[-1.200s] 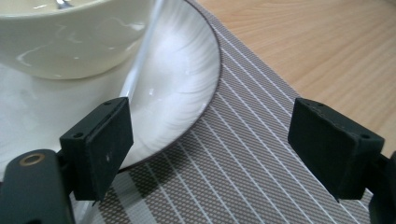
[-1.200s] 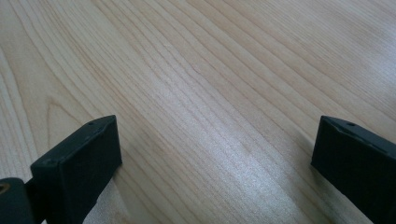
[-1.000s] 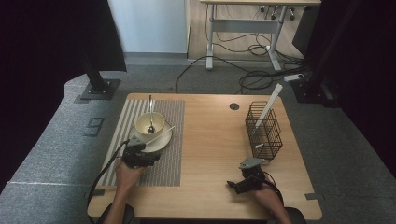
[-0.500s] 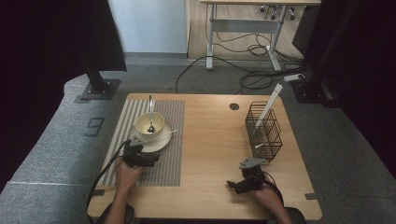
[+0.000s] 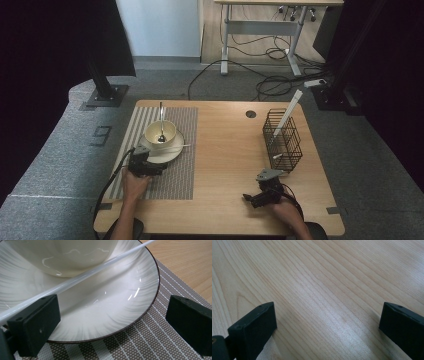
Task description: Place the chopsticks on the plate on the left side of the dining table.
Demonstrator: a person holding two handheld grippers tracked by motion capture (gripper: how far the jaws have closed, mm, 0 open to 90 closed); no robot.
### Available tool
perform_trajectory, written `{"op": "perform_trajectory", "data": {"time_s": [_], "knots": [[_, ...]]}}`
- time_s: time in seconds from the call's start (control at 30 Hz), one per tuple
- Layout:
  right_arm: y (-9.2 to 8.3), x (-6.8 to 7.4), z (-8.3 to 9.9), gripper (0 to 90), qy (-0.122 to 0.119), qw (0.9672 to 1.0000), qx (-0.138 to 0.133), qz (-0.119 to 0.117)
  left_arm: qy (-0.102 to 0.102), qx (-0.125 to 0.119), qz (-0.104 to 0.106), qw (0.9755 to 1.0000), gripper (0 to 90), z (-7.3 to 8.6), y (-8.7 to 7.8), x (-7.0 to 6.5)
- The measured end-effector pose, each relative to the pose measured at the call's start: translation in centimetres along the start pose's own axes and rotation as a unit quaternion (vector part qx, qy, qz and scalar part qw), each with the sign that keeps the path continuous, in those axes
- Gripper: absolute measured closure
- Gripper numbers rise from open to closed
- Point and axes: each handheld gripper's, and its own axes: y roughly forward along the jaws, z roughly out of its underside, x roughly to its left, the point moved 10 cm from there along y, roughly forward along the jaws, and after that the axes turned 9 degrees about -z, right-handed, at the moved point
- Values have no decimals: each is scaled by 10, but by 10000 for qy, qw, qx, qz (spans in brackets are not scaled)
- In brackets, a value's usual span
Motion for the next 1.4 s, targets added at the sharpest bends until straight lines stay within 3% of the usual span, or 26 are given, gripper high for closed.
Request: {"op": "perform_trajectory", "data": {"time_s": [0.73, 1.1, 1.3, 1.4], "knots": [[0, 0, 0, 0, 7, 10000, 1, 1, 20, -64, 35, 10000, 0, -2, 3, 2], [-1, 1, 1, 0, 39, 10000, -2, 38, 117, -90, 198, 9997, 0, -4, -4, -12], [-3, 1, 3, 0, 46, 10000, 7, 48, 221, -198, 350, 9989, 0, -10, -9, -27], [-4, 2, 4, 0, 49, 10000, 14, 54, 320, -140, 444, 9984, 0, -13, -11, -36]]}}
